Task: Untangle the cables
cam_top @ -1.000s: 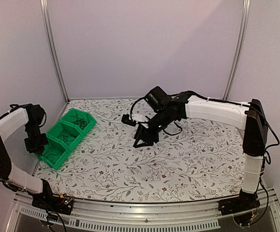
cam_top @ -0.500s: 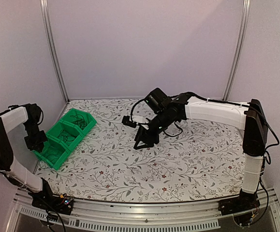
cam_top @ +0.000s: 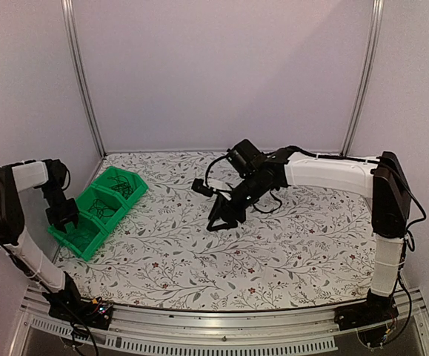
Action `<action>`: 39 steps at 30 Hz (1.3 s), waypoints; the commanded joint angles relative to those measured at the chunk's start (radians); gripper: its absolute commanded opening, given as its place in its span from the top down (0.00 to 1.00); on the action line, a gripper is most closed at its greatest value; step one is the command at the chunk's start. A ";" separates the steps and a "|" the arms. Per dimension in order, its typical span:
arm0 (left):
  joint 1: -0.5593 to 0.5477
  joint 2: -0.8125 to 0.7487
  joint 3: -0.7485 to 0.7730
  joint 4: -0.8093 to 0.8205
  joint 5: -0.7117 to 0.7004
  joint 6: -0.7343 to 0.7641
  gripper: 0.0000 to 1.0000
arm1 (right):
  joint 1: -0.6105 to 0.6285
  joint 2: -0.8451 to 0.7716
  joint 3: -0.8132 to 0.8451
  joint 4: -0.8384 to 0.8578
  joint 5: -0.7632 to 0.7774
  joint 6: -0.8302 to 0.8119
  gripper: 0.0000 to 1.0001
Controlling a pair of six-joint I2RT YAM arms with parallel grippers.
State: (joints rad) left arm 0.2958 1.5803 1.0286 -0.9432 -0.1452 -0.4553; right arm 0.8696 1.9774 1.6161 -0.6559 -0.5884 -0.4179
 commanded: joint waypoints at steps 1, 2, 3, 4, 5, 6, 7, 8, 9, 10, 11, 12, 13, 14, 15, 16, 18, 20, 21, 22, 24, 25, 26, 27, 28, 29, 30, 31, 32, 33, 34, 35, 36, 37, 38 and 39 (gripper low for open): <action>0.008 -0.081 0.061 -0.102 -0.013 -0.023 0.57 | -0.030 -0.013 -0.002 0.061 -0.057 0.030 0.52; 0.008 -0.119 0.072 -0.130 -0.016 -0.040 0.52 | -0.034 -0.012 -0.002 0.066 -0.063 0.032 0.52; 0.008 -0.165 0.083 -0.154 -0.016 -0.065 0.49 | -0.037 -0.014 -0.002 0.073 -0.066 0.033 0.52; 0.008 -0.209 0.093 -0.175 -0.016 -0.081 0.46 | -0.040 -0.014 -0.004 0.080 -0.071 0.033 0.52; 0.007 -0.252 0.101 -0.188 -0.021 -0.094 0.45 | -0.043 -0.014 -0.006 0.086 -0.077 0.036 0.52; 0.006 -0.291 0.107 -0.207 -0.027 -0.111 0.44 | -0.045 -0.015 -0.008 0.097 -0.087 0.041 0.52; 0.006 -0.324 0.110 -0.230 -0.036 -0.124 0.43 | -0.055 -0.016 -0.010 0.106 -0.099 0.046 0.52; 0.007 -0.355 0.104 -0.251 -0.033 -0.131 0.42 | -0.059 -0.016 -0.011 0.115 -0.114 0.059 0.52; 0.006 -0.378 0.093 -0.274 -0.028 -0.138 0.42 | -0.069 -0.014 -0.014 0.125 -0.129 0.068 0.52; 0.006 -0.394 0.078 -0.297 -0.023 -0.140 0.42 | -0.079 -0.014 -0.017 0.135 -0.145 0.082 0.52; 0.007 -0.406 0.060 -0.320 -0.020 -0.140 0.42 | -0.089 -0.013 -0.019 0.144 -0.161 0.090 0.52; 0.006 -0.413 0.043 -0.341 -0.017 -0.140 0.43 | -0.098 -0.011 -0.020 0.150 -0.174 0.104 0.52; 0.008 -0.421 0.024 -0.361 -0.019 -0.144 0.43 | -0.108 -0.010 -0.022 0.157 -0.185 0.114 0.52; 0.008 -0.428 0.008 -0.376 -0.023 -0.153 0.43 | -0.114 -0.007 -0.024 0.162 -0.194 0.119 0.52; 0.007 -0.435 -0.008 -0.384 -0.021 -0.163 0.43 | -0.120 -0.006 -0.024 0.164 -0.202 0.128 0.52; 0.007 -0.442 -0.026 -0.383 -0.008 -0.172 0.43 | -0.124 -0.004 -0.024 0.167 -0.210 0.133 0.52; 0.008 -0.449 -0.105 -0.354 0.036 -0.203 0.42 | -0.129 0.002 -0.024 0.173 -0.224 0.147 0.52; 0.008 -0.448 -0.144 -0.331 0.037 -0.215 0.42 | -0.129 0.004 -0.024 0.174 -0.226 0.146 0.52; 0.007 -0.447 -0.162 -0.321 0.036 -0.217 0.43 | -0.129 0.004 -0.023 0.172 -0.224 0.148 0.52; 0.007 -0.445 -0.177 -0.311 0.040 -0.216 0.46 | -0.129 0.005 -0.025 0.171 -0.223 0.149 0.52; 0.007 -0.443 -0.187 -0.300 0.036 -0.219 0.49 | -0.131 0.003 -0.028 0.171 -0.218 0.148 0.52; 0.007 -0.441 -0.189 -0.296 0.035 -0.219 0.49 | -0.130 0.002 -0.029 0.169 -0.217 0.149 0.52; 0.008 -0.436 -0.192 -0.292 0.034 -0.216 0.51 | -0.132 0.003 -0.030 0.168 -0.218 0.149 0.52; 0.007 -0.428 -0.196 -0.287 0.034 -0.210 0.53 | -0.133 0.004 -0.029 0.165 -0.219 0.149 0.52; 0.006 -0.417 -0.200 -0.282 0.033 -0.204 0.55 | -0.134 0.005 -0.029 0.164 -0.220 0.151 0.52; 0.006 -0.402 -0.205 -0.277 0.029 -0.199 0.57 | -0.136 0.006 -0.028 0.165 -0.221 0.151 0.52; 0.006 -0.388 -0.208 -0.271 0.023 -0.194 0.58 | -0.138 0.006 -0.027 0.164 -0.224 0.151 0.52; 0.007 -0.372 -0.212 -0.267 0.013 -0.189 0.59 | -0.141 0.007 -0.026 0.164 -0.226 0.151 0.52; 0.007 -0.361 -0.217 -0.260 0.004 -0.184 0.62 | -0.142 0.009 -0.025 0.167 -0.229 0.151 0.52; 0.008 -0.346 -0.220 -0.254 0.003 -0.181 0.62 | -0.143 0.012 -0.025 0.168 -0.232 0.151 0.52; 0.009 -0.342 -0.224 -0.245 0.004 -0.176 0.63 | -0.145 0.013 -0.025 0.169 -0.234 0.150 0.52; 0.009 -0.335 -0.228 -0.236 0.008 -0.170 0.64 | -0.146 0.014 -0.025 0.170 -0.236 0.152 0.52; 0.008 -0.331 -0.232 -0.232 0.008 -0.167 0.66 | -0.150 0.016 -0.025 0.171 -0.239 0.155 0.52; 0.008 -0.330 -0.232 -0.230 0.007 -0.167 0.67 | -0.151 0.018 -0.025 0.171 -0.243 0.157 0.52; 0.008 -0.330 -0.230 -0.229 0.006 -0.169 0.70 | -0.155 0.020 -0.025 0.172 -0.246 0.158 0.52; 0.008 -0.332 -0.227 -0.230 0.006 -0.169 0.76 | -0.159 0.023 -0.023 0.173 -0.251 0.161 0.52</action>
State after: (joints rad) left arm 0.2970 1.2503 0.8032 -1.2022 -0.1287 -0.6353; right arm 0.7269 1.9793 1.5970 -0.4995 -0.8062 -0.2726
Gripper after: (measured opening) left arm 0.312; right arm 0.482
